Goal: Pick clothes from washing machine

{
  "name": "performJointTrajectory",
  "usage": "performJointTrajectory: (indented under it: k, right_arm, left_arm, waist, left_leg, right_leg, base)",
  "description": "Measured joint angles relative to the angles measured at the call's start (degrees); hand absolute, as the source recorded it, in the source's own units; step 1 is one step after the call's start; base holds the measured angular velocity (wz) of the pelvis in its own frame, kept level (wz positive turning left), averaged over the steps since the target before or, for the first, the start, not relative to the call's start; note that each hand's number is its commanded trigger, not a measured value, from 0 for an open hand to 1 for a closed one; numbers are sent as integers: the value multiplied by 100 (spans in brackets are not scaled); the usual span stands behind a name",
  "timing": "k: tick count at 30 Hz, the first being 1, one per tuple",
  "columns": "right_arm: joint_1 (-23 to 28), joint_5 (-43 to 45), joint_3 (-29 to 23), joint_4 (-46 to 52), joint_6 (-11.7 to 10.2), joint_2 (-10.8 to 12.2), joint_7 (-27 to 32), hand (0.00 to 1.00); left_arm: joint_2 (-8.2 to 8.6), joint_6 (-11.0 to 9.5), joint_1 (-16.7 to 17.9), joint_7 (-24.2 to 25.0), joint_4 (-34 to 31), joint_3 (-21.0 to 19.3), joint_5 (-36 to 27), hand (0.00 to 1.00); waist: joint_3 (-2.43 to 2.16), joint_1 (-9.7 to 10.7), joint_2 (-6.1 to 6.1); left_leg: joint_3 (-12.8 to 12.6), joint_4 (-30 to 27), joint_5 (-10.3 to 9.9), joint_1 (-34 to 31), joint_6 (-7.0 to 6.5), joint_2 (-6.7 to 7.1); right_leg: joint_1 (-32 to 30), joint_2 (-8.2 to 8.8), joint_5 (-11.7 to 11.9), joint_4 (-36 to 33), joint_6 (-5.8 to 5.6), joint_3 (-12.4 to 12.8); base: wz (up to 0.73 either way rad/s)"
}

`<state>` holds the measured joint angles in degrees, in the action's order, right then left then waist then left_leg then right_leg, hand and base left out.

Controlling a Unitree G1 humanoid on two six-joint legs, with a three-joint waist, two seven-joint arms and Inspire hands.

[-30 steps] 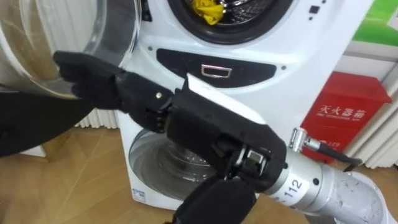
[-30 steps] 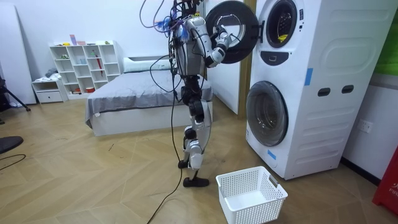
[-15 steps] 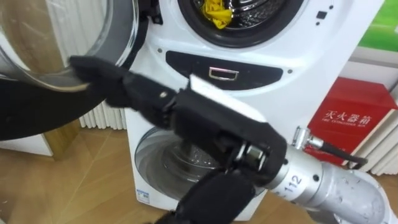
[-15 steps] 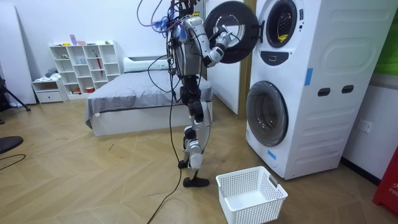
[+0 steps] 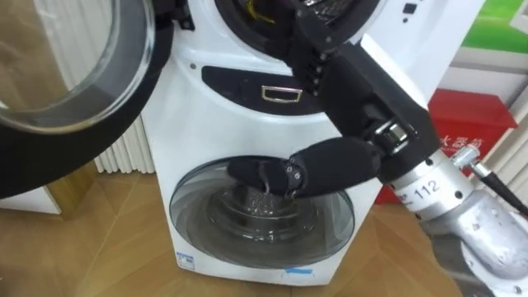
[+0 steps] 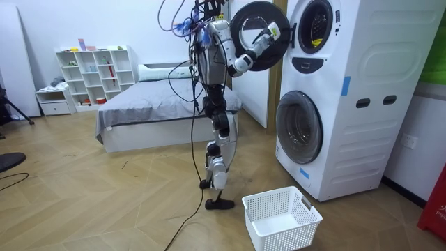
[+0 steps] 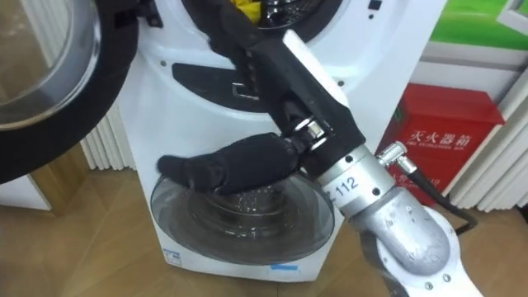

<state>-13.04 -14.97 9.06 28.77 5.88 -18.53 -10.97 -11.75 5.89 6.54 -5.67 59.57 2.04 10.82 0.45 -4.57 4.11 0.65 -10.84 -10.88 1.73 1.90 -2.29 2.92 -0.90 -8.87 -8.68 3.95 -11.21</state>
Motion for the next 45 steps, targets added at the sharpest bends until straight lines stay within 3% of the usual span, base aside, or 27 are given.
performJointTrajectory:
  k: [4, 11, 16, 18, 21, 24, 27, 28, 30, 31, 32, 33, 34, 35, 37, 40, 41, 43, 45]
  right_arm:
    - [-122, -19, -8, -141, 60, 41, 257, 0]
    - [-898, -16, 162, -616, 158, 171, 663, 0]
    - [-982, -63, 261, -862, 285, 350, 728, 0]
    - [-1053, -33, 258, -995, 285, 357, 733, 0]
    - [-1071, -11, 250, -1200, 289, 371, 764, 0]
    - [-1081, 17, 248, -1219, 288, 392, 861, 0]
    - [-1088, -18, 216, -1239, 282, 427, 1043, 0]
    - [-1089, -62, 214, -1291, 281, 478, 1127, 0]
    - [-1092, -121, 212, -1580, 276, 458, 1203, 0]
    - [-1095, -144, 172, -1714, 316, 347, 1258, 0]
    - [-1099, -138, 135, -1801, 382, 315, 1276, 0]
    - [-1099, -117, 136, -1812, 425, 320, 1276, 0]
    - [-1095, -131, 135, -1767, 444, 324, 1287, 0]
    - [-1096, -208, 108, -1701, 444, 288, 1331, 0]
    - [-1107, -288, 85, -1681, 445, 246, 1458, 0]
    - [-1106, -234, 32, -1668, 447, 240, 1668, 0]
    - [-1105, -152, 19, -1616, 446, 242, 1715, 0]
    - [-1102, -6, 10, -1606, 446, 236, 1795, 0]
    - [-1101, 62, 5, -1609, 442, 227, 1832, 0]
  left_arm:
    - [7, 33, -70, 8, 0, 0, -4, 0]
    - [17, 165, -177, -2, 12, 49, -7, 0]
    - [56, 260, -244, -29, 32, 48, -56, 0]
    - [73, 295, -214, -29, 34, 35, -46, 0]
    - [79, 371, -181, -25, 44, 0, -45, 0]
    - [65, 432, -157, -6, 44, -18, -48, 0]
    - [73, 463, -98, -1, 26, -20, -20, 0]
    - [40, 465, -34, -3, 34, -22, 0, 0]
    - [10, 531, 60, -14, 46, -22, 7, 0]
    - [11, 547, 68, -14, 42, -4, 1, 0]
    - [0, 540, 127, -13, 43, -24, 0, 0]
    - [-19, 538, 199, -10, 42, -49, 1, 0]
    - [-67, 538, 320, 0, 43, -152, 3, 0]
    - [-114, 539, 357, 8, 43, -220, 8, 0]
    - [-115, 539, 371, 10, 31, -306, -3, 0]
    - [-89, 522, 302, 0, -177, -307, 1, 0]
    - [-90, 448, 268, -1, -240, -306, -4, 0]
    - [-100, 428, 133, -2, -223, -303, -9, 0]
    - [-170, 353, 15, -3, -221, -304, -11, 0]
  waist:
    - [-20, -4, -34]
    - [-39, -93, 1]
    - [2, -261, 108]
    - [19, -330, 91]
    - [68, -369, 2]
    - [53, -463, -12]
    - [-11, -463, -73]
    - [-11, -462, -65]
    - [-56, -478, 29]
    - [-76, -517, 48]
    - [-66, -656, -2]
    - [-80, -700, -19]
    - [-84, -649, -46]
    - [-112, -574, 34]
    - [-120, -526, 95]
    - [-111, -315, 99]
    - [-103, -296, 89]
    - [-40, -268, 15]
    - [-7, -218, 8]
  left_leg:
    - [-15, 14, 1, 15, 0, 0]
    - [-19, 33, 2, 124, 0, -13]
    - [-27, -113, -9, 136, 3, -33]
    - [-30, -380, -132, 33, 4, -74]
    - [74, -917, -489, -207, 44, -148]
    - [130, -1296, -641, -410, 83, -202]
    - [122, -1623, -625, -639, 96, -205]
    - [13, -2069, -515, -923, 103, -169]
    - [98, -1889, -500, -1318, 31, 166]
    - [93, -1317, -257, -1567, 71, 313]
    - [92, -843, 247, -1657, 26, 374]
    - [98, -678, 478, -1658, -19, 370]
    - [77, -580, 817, -1611, -151, 371]
    - [21, -590, 914, -1609, -269, 407]
    - [-51, -719, 928, -1591, -402, 483]
    - [-131, -926, 613, -1513, -598, 718]
    - [-175, -952, 514, -1448, -661, 797]
    - [-256, -946, 413, -1279, -760, 894]
    - [-321, -884, 326, -1100, -851, 994]
  right_leg:
    - [0, -1, -6, 2, 2, 10]
    - [49, -11, -7, -45, 4, 7]
    - [101, -27, -8, -130, 5, -12]
    - [89, -33, -31, -215, 23, -4]
    - [70, -107, -257, -460, 43, -46]
    - [-114, -127, -437, -783, 84, -86]
    - [-121, -101, -467, -797, 104, -236]
    - [-82, -39, -511, -790, 135, -221]
    - [-83, 68, -604, -817, 121, 60]
    - [-57, 81, -648, -825, 88, 273]
    - [12, 87, -693, -825, 47, 401]
    - [40, 89, -736, -832, 12, 449]
    - [85, 95, -830, -844, -68, 475]
    - [96, 127, -858, -834, -149, 494]
    - [225, 232, -874, -729, -187, 459]
    - [413, 493, -1015, -829, -409, 400]
    - [407, 595, -1082, -1063, -524, 411]
    - [281, 770, -1147, -1669, -636, 414]
    - [36, 959, -1130, -2421, -683, 437]
  base:
    - [0]
    - [0]
    - [2]
    - [0]
    - [13]
    - [10]
    - [32]
    - [30]
    - [31]
    - [8]
    - [-15]
    - [-36]
    - [-24]
    - [-14]
    - [-5]
    - [8]
    - [-4]
    - [-10]
    - [-7]
